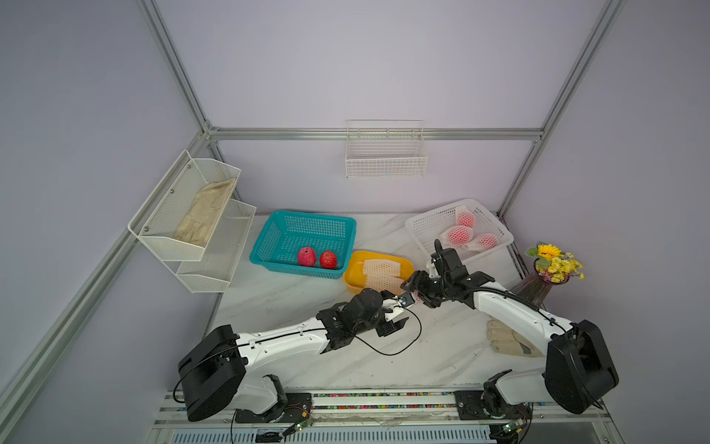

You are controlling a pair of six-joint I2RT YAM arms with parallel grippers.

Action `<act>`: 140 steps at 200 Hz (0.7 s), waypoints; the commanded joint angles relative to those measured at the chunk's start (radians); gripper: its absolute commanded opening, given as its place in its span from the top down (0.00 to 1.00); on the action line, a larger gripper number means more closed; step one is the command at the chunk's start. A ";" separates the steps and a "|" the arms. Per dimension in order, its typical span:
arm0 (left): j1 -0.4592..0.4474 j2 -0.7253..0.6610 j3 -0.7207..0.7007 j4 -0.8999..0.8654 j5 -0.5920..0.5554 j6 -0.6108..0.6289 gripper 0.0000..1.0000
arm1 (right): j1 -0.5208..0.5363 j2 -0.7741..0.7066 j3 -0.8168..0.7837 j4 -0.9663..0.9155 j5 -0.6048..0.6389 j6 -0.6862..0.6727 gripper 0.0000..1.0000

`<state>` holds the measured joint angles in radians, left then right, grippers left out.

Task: Remove foam nets from apples
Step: Place the apple at the center of the board.

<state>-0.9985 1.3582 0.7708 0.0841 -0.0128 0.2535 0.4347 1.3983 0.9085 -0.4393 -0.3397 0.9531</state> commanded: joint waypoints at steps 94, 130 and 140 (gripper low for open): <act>-0.019 -0.211 -0.154 -0.028 -0.019 -0.077 0.25 | 0.015 0.078 -0.147 0.074 -0.012 0.090 0.31; -0.024 -0.178 -0.141 -0.031 -0.016 -0.059 0.25 | 0.016 0.159 -0.123 0.052 -0.015 0.087 0.27; -0.025 -0.168 -0.139 -0.031 -0.016 -0.052 0.25 | 0.018 0.172 -0.120 0.052 -0.015 0.087 0.26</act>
<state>-1.0172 1.1721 0.6411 0.0357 -0.0254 0.1993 0.4438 1.5318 0.7731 -0.3882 -0.3607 1.0149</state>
